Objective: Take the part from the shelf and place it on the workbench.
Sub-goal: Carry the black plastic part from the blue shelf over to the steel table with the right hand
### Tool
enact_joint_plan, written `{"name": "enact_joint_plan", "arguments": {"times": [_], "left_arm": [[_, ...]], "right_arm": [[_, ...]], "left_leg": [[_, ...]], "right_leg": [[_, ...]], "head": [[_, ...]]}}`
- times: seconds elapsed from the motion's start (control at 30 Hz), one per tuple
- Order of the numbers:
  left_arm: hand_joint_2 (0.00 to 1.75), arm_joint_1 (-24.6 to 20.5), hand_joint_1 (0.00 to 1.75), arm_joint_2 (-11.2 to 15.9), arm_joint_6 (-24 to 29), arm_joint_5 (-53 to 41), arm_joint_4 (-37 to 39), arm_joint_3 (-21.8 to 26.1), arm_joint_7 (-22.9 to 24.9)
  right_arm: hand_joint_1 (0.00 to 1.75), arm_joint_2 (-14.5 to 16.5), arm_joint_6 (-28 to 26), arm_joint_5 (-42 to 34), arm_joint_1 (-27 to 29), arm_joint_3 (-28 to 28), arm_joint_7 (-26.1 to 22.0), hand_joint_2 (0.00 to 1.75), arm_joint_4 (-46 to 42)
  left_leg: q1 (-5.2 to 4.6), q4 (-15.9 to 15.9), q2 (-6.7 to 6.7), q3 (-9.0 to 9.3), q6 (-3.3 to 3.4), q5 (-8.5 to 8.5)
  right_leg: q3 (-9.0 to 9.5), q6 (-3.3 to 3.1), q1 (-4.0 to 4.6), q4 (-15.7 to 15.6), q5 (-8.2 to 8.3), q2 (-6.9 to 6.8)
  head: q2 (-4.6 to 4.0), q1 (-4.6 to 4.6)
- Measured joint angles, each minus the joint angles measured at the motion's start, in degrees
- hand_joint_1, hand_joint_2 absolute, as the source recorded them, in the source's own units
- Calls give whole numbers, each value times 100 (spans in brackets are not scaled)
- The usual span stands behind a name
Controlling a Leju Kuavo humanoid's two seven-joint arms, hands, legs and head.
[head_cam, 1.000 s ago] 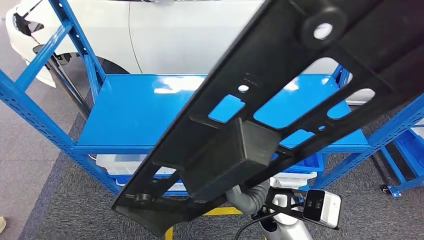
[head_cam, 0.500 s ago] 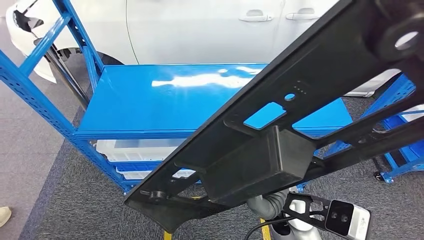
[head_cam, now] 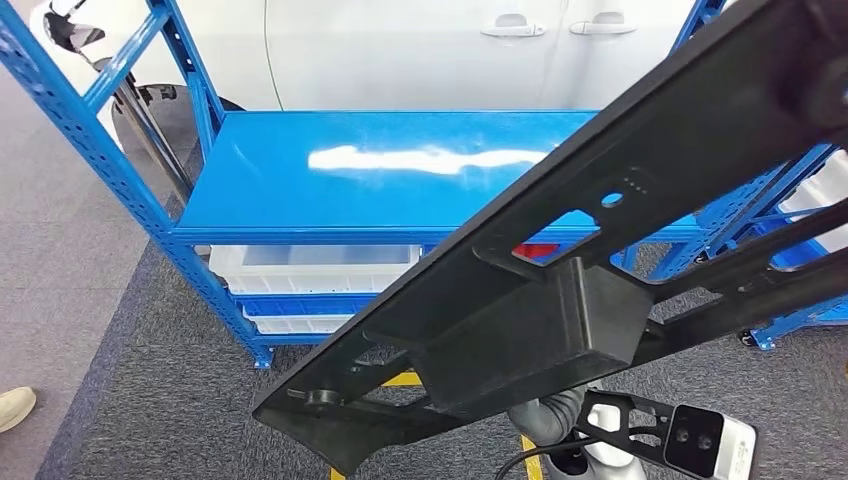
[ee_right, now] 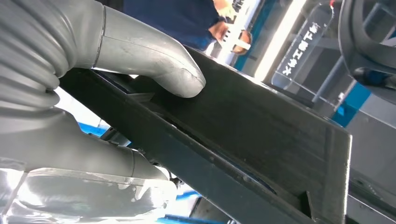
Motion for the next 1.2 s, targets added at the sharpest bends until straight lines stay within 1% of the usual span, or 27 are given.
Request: {"name": "enact_joint_plan", "arguments": {"times": [0.03, 0.07, 0.1, 0.13, 0.17, 0.2, 0.23, 0.27, 0.33, 0.37, 0.43, 0.5, 0.53, 0.57, 0.63, 0.67, 0.7, 0.73, 0.77, 0.8, 0.87, 0.9, 1.0, 1.07, 1.13, 1.17, 1.2], "left_arm": [[175, -2, 0, -2, -1, -1, 0, 0, 2], [175, -8, 0, -2, -3, -1, 0, 0, 2], [175, -9, 0, -2, -4, 1, 0, 0, 2], [175, -8, 0, -2, -4, 3, 0, 0, 2], [175, -6, 0, -2, -5, 5, 0, 0, 2], [175, -5, 0, -2, -6, 7, 0, 0, 2], [175, -5, 0, -2, -7, 8, 0, 0, 2], [175, -6, 0, -2, -7, 8, 0, 0, 2], [175, -5, 0, -10, -8, 7, 0, 0, 3], [175, -5, 0, -15, -9, 6, 0, 0, 3], [175, -3, 0, -19, -9, 2, 0, 0, 2], [175, 7, 0, -18, -8, -3, 0, -1, -2], [175, 16, 0, -18, -8, -5, 0, -1, -3], [175, 22, 0, -15, -7, -7, 0, -1, -4], [175, 25, 0, -6, -5, -8, 0, 0, -4], [175, 25, 0, -1, -5, -8, 0, 0, -4], [175, 26, 0, 0, -5, -8, 0, 0, -3], [175, 27, 0, 0, -4, -8, 0, 0, -2], [175, 26, 0, 0, -4, -8, 0, 0, 0], [175, 22, 0, 4, -3, -8, 0, 0, 2], [175, 4, 0, 12, -3, -9, 0, -1, 2], [175, -5, 0, 15, -2, -10, 0, -1, 2], [175, 6, 0, 14, 0, -14, 0, -1, 10], [175, 15, 0, 14, 2, -14, 0, 0, 21], [175, 17, 0, 16, 5, -15, 0, 0, 37], [175, 21, 0, 17, 7, -15, 0, 0, 46], [175, 25, 0, 18, 8, -16, 0, 0, 55]], "right_arm": [[175, -3, 7, -5, 2, -20, 2, 175, 1], [175, -6, 10, -12, 2, -39, 3, 175, 2], [175, -8, 14, -22, 2, -55, 4, 175, 4], [175, -11, 19, -33, 2, -66, 4, 175, 9], [175, -13, 26, -45, 2, -75, 4, 175, 18], [175, -15, 37, -55, 2, -83, 4, 175, 29], [175, -16, 53, -61, 2, -91, 4, 175, 39], [175, -16, 76, -64, 1, -101, 4, 175, 46], [175, -15, 125, -58, -7, -126, 4, 175, 48], [175, -14, 145, -50, -7, -139, 4, 175, 46], [175, -13, 187, -27, 2, -173, 3, 175, 44], [175, -8, 220, 2, 20, -208, 3, 175, 44], [175, 1, 234, 13, 31, -220, 3, 175, 43], [175, 13, 246, 20, 44, -230, 2, 175, 41], [175, 35, 281, 20, 77, -252, 2, 175, 36], [175, 39, 301, 19, 93, -267, 3, 175, 34], [175, 39, 317, 17, 105, -281, 4, 175, 33], [175, 40, 330, 15, 112, -296, 4, 175, 33], [175, 42, 343, 12, 116, -308, 4, 175, 32], [175, 50, 362, 10, 119, -322, 4, 175, 29], [175, 76, 416, 6, 123, -360, 3, 175, 9], [175, 91, 444, 5, 127, -381, 2, 175, -4], [175, 125, 518, 3, 151, -453, -1, 175, -25], [175, 139, 555, 2, 169, -514, -1, 175, -35], [175, 143, 607, 14, 190, -573, 0, 175, -42], [175, 144, 626, 22, 204, -602, 0, 175, -42], [175, 144, 637, 29, 213, -631, 0, 175, -42]], "left_leg": [[13, -9, 15, -77, 38, 76], [14, -7, 28, -163, 64, 150], [10, -5, 31, -254, 79, 221], [4, 0, 34, -350, 82, 294], [-1, 8, 37, -446, 81, 363], [-5, 17, 39, -537, 76, 426], [-10, 30, 41, -623, 69, 485], [-15, 43, 39, -695, 60, 537], [-27, 69, 32, -795, 21, 630], [-26, 68, 29, -814, -8, 677], [-15, 38, 28, -823, -81, 778], [-8, 51, 21, -865, -145, 763], [-8, 182, 16, -929, -169, 598], [-3, 428, 11, -1018, -192, 339], [5, 1177, 9, -1212, -235, -193], [8, 1502, 10, -1261, -255, -277], [9, 1687, 10, -1243, -268, -221], [10, 1664, 10, -1130, -270, -66], [10, 1423, 10, -908, -262, 99], [9, 1013, 10, -597, -241, 170], [-8, 206, 6, -53, -180, 75], [-17, -15, 4, 76, -147, -11], [0, -117, 19, 64, -39, 12], [20, -131, 43, 10, 28, 89], [15, -121, 65, -64, 52, 144], [13, -113, 82, -98, 53, 163], [11, -100, 103, -123, 52, 174]], "right_leg": [[-75, 30, -8, 166, -214, 9], [-169, 52, -25, 452, -524, 16], [-261, 72, -31, 822, -833, 14], [-328, 87, -37, 1201, -1039, 14], [-341, 93, -39, 1484, -1108, 14], [-275, 91, -39, 1601, -1046, 14], [-106, 77, -38, 1510, -895, 14], [167, 49, -34, 1210, -744, 15], [807, -27, -6, 332, -716, 13], [1024, -63, 15, -4, -769, 14], [1143, -123, 52, -264, -813, 15], [1064, -202, 23, -300, -683, 5], [1001, -241, 2, -322, -609, 0], [928, -271, -16, -338, -537, -4], [765, -295, -10, -334, -424, -7], [692, -293, -7, -328, -369, -12], [618, -286, -6, -317, -317, -17], [545, -275, -5, -301, -269, -20], [478, -261, -5, -278, -229, -19], [420, -242, -4, -247, -196, -19], [348, -193, 14, -180, -153, -19], [329, -163, 23, -159, -132, -22], [274, -59, 21, -94, -134, -13], [81, 5, -2, 321, -439, 2], [-235, 50, -26, 1094, -866, 5], [-343, 64, -36, 1401, -983, 5], [-354, 68, -42, 1516, -990, 2]], "head": [[0, 0], [0, 0], [0, 0], [0, 0], [0, 0], [0, 0], [0, 0], [0, 0], [0, -1], [0, 0], [0, 0], [1, 1], [1, 0], [0, 0], [0, -1], [0, 0], [0, 0], [0, 0], [-1, -1], [-1, -1], [-1, -2], [0, -2], [0, -1], [-1, 0], [0, 0], [0, 0], [1, 0]]}}
